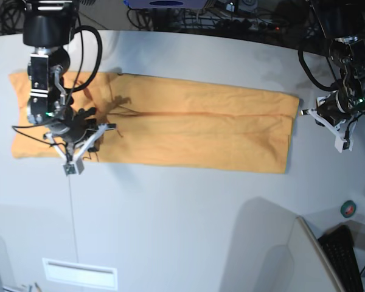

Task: Layout the t-shirt on the table in an organized manner, then fold the t-shirt properly
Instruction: 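Move the left gripper to the strip's other end and grasp it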

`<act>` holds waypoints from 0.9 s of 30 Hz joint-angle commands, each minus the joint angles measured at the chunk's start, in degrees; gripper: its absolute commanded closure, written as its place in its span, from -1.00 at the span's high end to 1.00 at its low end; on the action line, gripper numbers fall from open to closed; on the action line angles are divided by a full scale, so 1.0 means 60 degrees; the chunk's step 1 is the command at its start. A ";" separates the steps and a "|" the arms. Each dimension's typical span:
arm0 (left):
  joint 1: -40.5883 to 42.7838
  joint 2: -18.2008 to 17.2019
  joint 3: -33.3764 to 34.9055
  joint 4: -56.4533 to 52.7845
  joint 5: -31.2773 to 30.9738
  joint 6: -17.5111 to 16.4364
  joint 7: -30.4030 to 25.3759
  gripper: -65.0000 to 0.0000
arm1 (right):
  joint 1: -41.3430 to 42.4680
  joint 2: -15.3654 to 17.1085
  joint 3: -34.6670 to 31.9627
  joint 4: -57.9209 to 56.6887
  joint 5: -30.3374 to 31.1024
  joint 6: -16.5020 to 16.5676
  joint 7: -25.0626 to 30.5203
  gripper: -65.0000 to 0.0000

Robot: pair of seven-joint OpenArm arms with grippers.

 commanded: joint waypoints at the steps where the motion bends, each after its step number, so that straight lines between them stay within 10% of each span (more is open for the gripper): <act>1: 0.0007 -0.0083 0.0144 0.0370 -0.0035 0.0019 -0.0150 -1.00 | -0.0124 0.0212 0.0393 0.0751 -0.0001 -0.0050 0.0195 -1.00; 10: -0.0008 0.0386 0.1976 -0.0597 0.0024 0.0048 -0.1777 -1.00 | -0.0842 0.0535 0.2869 0.0180 -0.0016 -0.0065 0.0225 -1.00; 27: -0.0799 0.0386 0.1976 -0.1052 -0.0035 0.0063 -0.2216 -1.00 | 0.0740 0.1414 0.2839 -0.1256 -0.0016 -0.0050 0.0942 -1.00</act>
